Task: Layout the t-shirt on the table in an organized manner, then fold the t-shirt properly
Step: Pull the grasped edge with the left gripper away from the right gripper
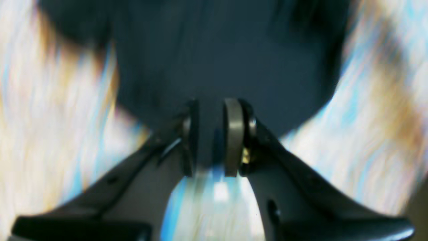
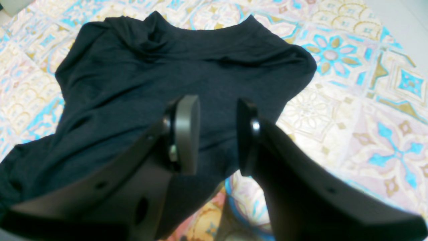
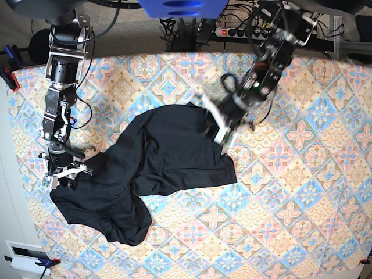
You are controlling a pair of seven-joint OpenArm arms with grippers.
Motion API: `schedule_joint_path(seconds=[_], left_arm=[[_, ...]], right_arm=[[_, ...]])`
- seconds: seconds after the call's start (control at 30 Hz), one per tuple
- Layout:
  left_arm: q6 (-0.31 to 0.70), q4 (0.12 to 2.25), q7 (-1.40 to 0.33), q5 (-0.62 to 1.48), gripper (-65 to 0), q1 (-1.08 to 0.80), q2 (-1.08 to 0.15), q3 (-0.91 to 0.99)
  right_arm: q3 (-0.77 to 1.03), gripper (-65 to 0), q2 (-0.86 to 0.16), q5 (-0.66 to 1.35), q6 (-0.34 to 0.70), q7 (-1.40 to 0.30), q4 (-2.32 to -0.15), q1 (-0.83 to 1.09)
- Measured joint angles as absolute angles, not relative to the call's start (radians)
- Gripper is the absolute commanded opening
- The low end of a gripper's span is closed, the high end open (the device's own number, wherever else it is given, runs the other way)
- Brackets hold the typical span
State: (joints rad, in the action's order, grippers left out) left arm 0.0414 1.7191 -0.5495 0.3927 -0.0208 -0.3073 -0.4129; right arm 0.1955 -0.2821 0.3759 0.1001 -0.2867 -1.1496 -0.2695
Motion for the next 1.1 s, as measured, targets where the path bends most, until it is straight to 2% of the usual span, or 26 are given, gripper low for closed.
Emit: schedule_joint_path(seconds=[0.2, 0.37, 0.47, 0.6, 0.87, 0.97, 1.1], left_arm=[[0.037, 1.417, -0.613, 0.380, -52.4, 0.197, -0.126, -0.410], [0.038, 1.093, -0.553, 0.383, -52.7, 0.350, -0.052, -0.416], [0.046, 0.998, -0.516, 0.389, -52.8, 0.385, -0.048, -0.416], [0.060, 1.015, -0.462, 0.403, -52.8, 0.336, -0.109, -0.432], [0.155, 1.052, -0.286, 0.488, -52.8, 0.233, -0.285, -0.488], [0.205, 1.060, -0.245, 0.502, -52.8, 0.205, -0.323, -0.484], [0.221, 1.064, -0.231, 0.510, -52.8, 0.188, -0.352, -0.484]], right_arm=[[0.194, -46.8, -0.282, 0.378, 0.103, -0.282, -1.153, -0.270], [0.194, -46.8, -0.282, 0.379, 0.102, -0.281, -1.153, -0.266], [0.195, -46.8, -0.280, 0.376, 0.101, -0.283, -1.153, -0.265], [0.197, -46.8, -0.279, 0.375, 0.100, -0.284, -1.153, -0.265], [0.197, -46.7, -0.280, 0.375, 0.101, -0.282, -1.153, -0.266], [0.197, -46.7, -0.280, 0.376, 0.101, -0.281, -1.153, -0.266], [0.196, -46.7, -0.280, 0.375, 0.101, -0.280, -1.153, -0.266]])
